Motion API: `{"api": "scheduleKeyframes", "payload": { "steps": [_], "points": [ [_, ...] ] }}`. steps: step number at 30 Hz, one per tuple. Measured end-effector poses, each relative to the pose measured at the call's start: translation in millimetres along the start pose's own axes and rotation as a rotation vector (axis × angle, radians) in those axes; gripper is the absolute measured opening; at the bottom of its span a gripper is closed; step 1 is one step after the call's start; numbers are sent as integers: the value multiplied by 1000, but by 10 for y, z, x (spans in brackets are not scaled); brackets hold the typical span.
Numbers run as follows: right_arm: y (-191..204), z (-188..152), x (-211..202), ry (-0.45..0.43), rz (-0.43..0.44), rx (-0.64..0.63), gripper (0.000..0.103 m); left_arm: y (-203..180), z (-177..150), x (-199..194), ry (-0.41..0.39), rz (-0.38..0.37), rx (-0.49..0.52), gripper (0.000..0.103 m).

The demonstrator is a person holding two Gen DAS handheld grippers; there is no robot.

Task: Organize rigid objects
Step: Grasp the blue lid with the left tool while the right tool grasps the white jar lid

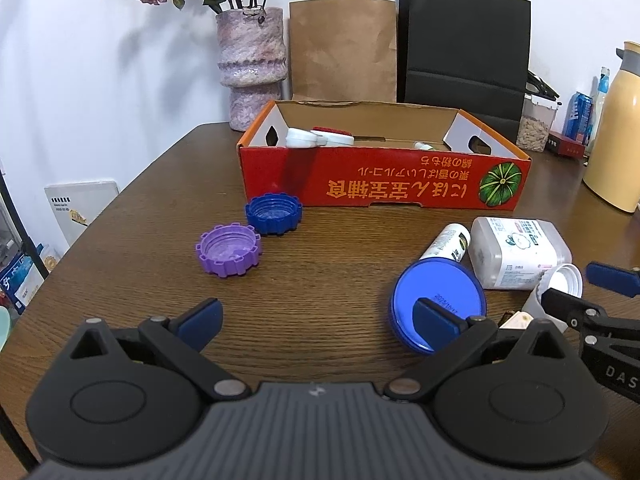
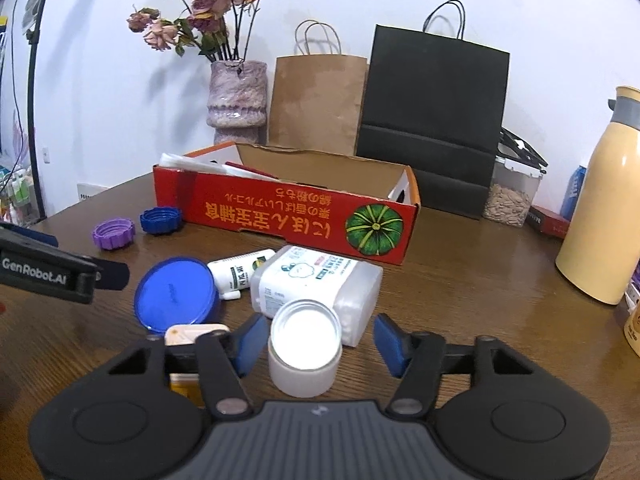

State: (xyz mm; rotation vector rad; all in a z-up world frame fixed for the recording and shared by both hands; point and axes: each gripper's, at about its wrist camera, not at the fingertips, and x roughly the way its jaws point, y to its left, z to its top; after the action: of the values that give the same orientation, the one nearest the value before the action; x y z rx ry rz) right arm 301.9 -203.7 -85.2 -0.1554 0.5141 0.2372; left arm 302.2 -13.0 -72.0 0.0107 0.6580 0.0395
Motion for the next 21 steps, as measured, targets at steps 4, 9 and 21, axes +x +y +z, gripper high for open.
{"api": "scheduleKeyframes", "payload": {
  "steps": [4, 9, 21],
  "points": [
    [34, 0, 20, 8, 10, -7, 38, -16, -5, -1, -1, 0, 3, 103],
    [4, 2, -57, -34, 9, 12, 38, -43, -7, 19, 4, -2, 8, 103],
    [-163, 16, -122, -76, -12, 87, 38, -351, 63, 162, 20, -47, 25, 103]
  ]
}}
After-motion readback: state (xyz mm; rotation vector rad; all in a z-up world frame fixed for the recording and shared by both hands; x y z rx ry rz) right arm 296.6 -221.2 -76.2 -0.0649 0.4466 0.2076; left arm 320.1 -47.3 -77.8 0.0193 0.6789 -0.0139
